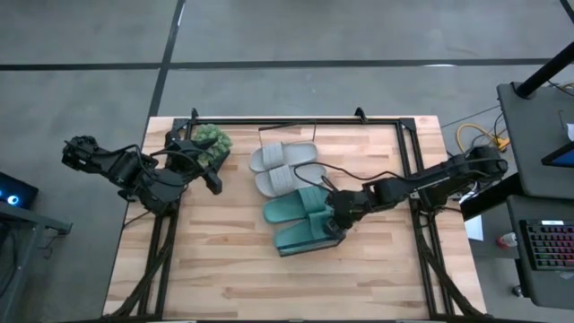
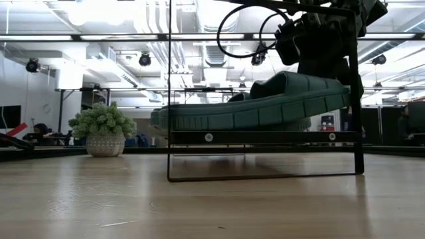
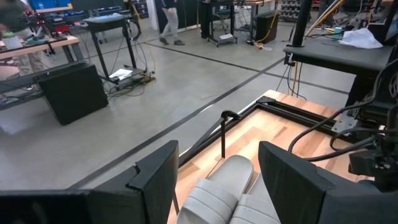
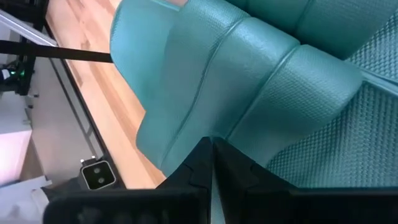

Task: Pick and place slides into the shelf
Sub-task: Put the green slipper on the shelf, then return to Home Position

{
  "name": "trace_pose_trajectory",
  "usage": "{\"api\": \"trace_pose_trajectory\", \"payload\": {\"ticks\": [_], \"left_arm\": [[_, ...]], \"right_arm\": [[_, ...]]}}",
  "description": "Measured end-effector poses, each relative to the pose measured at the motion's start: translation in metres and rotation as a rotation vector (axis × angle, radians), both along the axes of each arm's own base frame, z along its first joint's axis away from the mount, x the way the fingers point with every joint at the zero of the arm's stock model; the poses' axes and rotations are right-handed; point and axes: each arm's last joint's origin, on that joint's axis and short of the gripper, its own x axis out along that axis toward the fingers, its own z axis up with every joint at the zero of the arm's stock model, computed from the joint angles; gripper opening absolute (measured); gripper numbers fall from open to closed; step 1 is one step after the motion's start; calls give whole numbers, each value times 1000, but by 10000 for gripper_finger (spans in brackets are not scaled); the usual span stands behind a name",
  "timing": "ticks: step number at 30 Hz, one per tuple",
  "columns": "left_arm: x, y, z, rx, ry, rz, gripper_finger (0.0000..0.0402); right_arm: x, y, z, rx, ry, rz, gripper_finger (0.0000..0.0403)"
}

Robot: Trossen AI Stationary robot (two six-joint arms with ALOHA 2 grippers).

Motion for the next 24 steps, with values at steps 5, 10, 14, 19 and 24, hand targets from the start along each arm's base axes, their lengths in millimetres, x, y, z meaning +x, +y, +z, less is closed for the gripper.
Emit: {"api": "trace_pose_trajectory", "payload": {"ticks": [5, 10, 14, 19, 24], "left_arm": [[-1, 0, 0, 0, 1, 0, 207], [-2, 1, 0, 5, 12, 0, 207], [-2, 1, 0, 5, 11, -1, 207], [-2, 0, -1, -8, 14, -19, 207], [1, -3, -2, -71, 29, -124, 207]], "right_arm": [[-1, 0, 6, 20, -21, -23, 8], [-8, -3, 27, -4, -108, -55, 8], [-16, -7, 43, -44, -189, -87, 16], [-24, -11, 64, -143, -332, -61, 46], [-31, -15, 95, -349, -606, -4, 59]]}}
